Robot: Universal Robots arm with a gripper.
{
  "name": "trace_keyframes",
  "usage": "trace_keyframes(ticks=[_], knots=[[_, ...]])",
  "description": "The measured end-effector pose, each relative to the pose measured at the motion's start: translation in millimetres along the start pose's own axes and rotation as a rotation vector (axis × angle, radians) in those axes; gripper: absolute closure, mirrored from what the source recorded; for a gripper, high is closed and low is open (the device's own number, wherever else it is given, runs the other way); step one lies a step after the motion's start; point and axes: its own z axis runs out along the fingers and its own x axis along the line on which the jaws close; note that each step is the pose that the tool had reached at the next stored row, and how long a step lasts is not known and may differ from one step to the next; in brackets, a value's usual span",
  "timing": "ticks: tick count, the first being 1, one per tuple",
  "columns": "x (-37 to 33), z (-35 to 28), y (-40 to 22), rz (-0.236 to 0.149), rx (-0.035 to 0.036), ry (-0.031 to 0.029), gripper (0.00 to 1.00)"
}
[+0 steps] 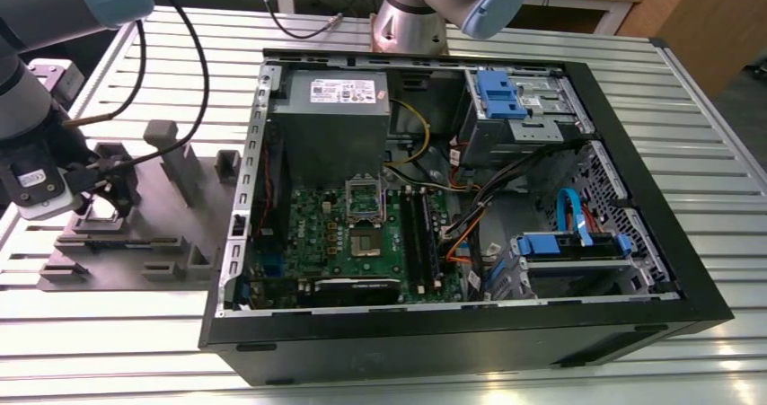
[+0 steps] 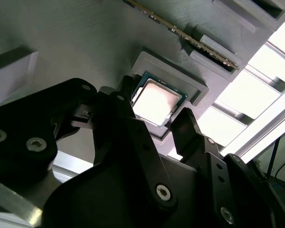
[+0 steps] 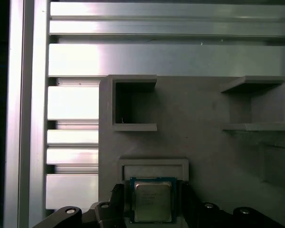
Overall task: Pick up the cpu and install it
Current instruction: 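Pick up the cpu and move it towards the insertion slot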
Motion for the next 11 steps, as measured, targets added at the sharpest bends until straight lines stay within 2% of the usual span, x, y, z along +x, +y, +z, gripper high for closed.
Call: trace_keyframes(ticks=[11], knots=[[0.0, -1.0, 0.1, 0.000, -0.0004, 0.0000, 0.40]])
